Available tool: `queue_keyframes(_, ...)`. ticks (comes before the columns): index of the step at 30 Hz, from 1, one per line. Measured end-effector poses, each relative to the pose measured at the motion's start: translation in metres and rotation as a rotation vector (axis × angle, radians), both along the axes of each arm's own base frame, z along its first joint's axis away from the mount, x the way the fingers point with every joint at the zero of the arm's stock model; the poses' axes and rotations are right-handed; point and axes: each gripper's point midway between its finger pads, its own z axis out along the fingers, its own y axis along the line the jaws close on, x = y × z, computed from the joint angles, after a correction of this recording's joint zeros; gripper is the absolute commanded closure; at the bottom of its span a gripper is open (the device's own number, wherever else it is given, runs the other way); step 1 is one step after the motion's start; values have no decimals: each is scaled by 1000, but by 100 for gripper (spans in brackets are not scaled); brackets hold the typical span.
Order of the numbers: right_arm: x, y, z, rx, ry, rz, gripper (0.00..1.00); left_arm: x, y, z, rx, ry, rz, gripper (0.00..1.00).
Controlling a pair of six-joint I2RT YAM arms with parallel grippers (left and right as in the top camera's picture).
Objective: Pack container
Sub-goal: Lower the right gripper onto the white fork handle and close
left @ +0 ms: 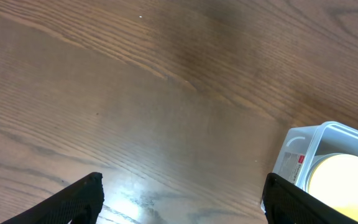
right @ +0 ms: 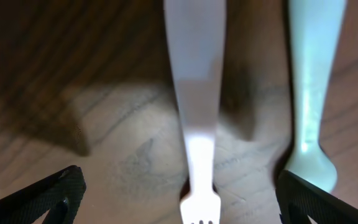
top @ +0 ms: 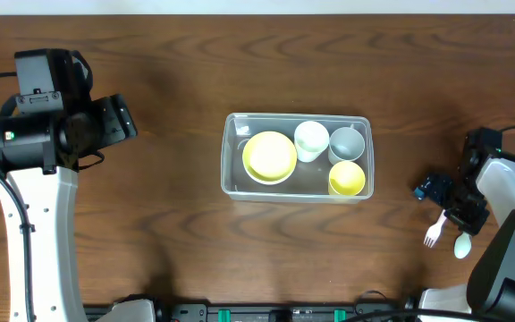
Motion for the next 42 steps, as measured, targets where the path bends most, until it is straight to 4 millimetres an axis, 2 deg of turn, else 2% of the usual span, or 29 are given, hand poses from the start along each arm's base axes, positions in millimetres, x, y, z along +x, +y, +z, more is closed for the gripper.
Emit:
queue_keyframes(5, 4, 0, -5, 2, -16, 16, 1, 0, 0, 0, 0, 0, 0, 18)
queue_keyframes(10, 0, 3, -12, 13, -12, 26, 1, 0, 0, 0, 0, 0, 0, 18)
queue_keyframes(21, 6, 5, -15, 21, -60, 29, 1, 0, 0, 0, 0, 0, 0, 18)
queue_keyframes(24, 6, 6, -15, 25, -62, 31, 8, 0, 0, 0, 0, 0, 0, 18)
queue_keyframes(33, 2, 10, -16, 45, -49, 29, 15, 0, 0, 0, 0, 0, 0, 18)
queue_keyframes(42, 0, 12, -16, 56, -40, 32, 32, 0, 0, 0, 0, 0, 0, 18)
